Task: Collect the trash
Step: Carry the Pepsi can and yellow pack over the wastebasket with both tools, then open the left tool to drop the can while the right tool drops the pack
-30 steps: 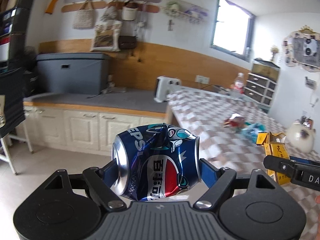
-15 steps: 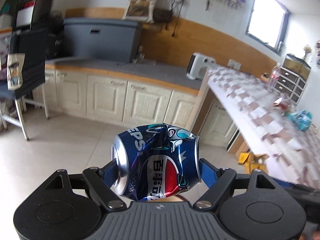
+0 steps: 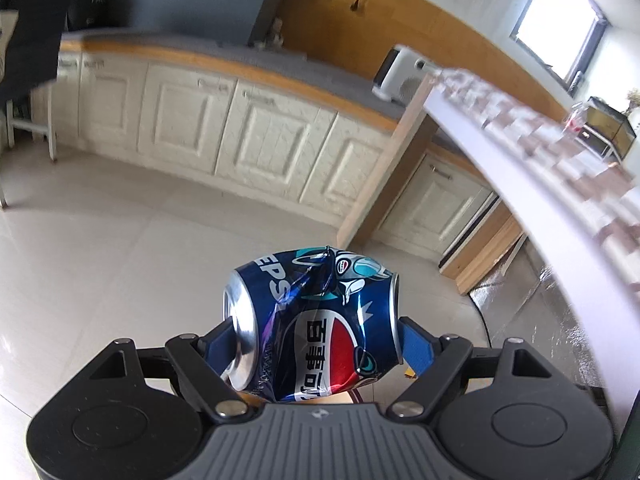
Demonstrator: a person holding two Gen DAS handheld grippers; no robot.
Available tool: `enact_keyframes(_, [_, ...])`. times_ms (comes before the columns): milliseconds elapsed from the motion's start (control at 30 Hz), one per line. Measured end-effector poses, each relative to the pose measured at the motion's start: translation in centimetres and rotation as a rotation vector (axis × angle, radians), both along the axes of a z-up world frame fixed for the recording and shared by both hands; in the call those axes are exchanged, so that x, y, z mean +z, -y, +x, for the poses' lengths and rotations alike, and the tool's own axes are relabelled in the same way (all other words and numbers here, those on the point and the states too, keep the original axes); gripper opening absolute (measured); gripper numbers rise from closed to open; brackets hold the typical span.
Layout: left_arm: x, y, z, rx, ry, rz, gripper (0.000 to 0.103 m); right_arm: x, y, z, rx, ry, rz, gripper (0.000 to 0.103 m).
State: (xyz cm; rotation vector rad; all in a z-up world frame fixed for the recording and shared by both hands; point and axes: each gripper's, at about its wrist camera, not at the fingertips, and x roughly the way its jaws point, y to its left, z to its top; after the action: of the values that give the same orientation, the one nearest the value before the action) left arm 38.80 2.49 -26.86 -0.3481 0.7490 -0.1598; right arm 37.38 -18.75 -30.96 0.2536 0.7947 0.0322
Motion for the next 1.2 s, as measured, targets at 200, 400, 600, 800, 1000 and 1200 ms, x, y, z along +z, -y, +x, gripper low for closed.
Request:
enact_keyframes(200, [-8.0, 0.3, 2.4, 0.026, -0.131, -0.073, 0.083, -6.5, 1.5, 2.4, -0.065, -0.079, 0.043, 0.064])
enact_keyframes(400, [-13.9, 0.3, 3.4, 0.043, -0.228, -0.111, 0.083, -11.5, 2.8, 3.7, -0.121, -0.15, 0.093, 0.064])
enact_keyframes(600, [-18.1, 0.8, 4.8, 0.036, -0.299, -0.138, 0.083, -15.3, 2.8, 4.6, -0.082, -0.205, 0.079, 0.064])
enact_keyframes(800, [-20.0, 1.1, 5.7, 0.029, -0.323, -0.132, 0.083, -17.7, 2.9, 5.9, -0.056, -0.24, 0.18, 0.065])
enact_keyframes(1000, [-20.5, 2.0, 6.5, 0.015, -0.323, -0.106, 0.083, -19.9, 2.1, 6.2, -0.042, -0.31, 0.175, 0.076])
enact_keyframes(1200, [-21.3, 2.8, 6.9, -0.036, -0.35, -0.076, 0.083, -19.6, 1.9, 6.1, -0.048, -0.346, 0.024, 0.08])
